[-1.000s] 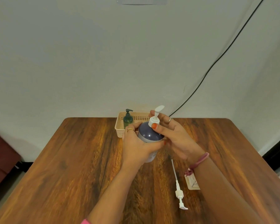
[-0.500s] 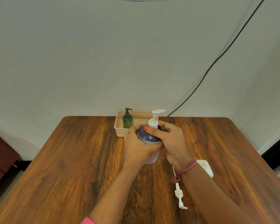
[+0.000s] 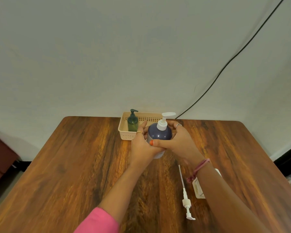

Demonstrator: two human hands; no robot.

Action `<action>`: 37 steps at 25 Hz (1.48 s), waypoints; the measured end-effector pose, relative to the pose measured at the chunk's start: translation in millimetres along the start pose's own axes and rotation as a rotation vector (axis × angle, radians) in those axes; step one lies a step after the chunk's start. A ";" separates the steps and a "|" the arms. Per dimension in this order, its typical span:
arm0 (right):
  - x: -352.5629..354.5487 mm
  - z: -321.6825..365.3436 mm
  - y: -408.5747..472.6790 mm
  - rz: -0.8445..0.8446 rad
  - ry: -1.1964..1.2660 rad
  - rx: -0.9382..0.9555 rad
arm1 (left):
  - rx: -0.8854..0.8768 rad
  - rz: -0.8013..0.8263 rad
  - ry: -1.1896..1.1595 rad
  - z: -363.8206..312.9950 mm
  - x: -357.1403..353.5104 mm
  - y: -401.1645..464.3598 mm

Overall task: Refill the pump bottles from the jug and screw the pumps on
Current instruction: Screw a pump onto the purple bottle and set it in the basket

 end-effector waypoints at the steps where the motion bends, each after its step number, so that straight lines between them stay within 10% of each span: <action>1: 1.1 -2.4 7.5 -0.023 -0.050 0.003 | 0.003 0.012 0.005 2.8 -1.8 5.7; 13: 15.7 -49.1 149.4 -0.237 -0.210 -0.009 | 0.159 -0.025 0.323 87.7 10.3 81.2; 37: -40.0 -188.6 231.4 -0.055 -0.293 -0.110 | 0.320 -0.043 0.302 174.9 11.8 101.0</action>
Point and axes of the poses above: each hand's wrist, its own y-axis towards the middle knuckle, its own x-axis out of the back of the hand, z = x × y, the point moved 8 cm from there along y, towards the middle knuckle
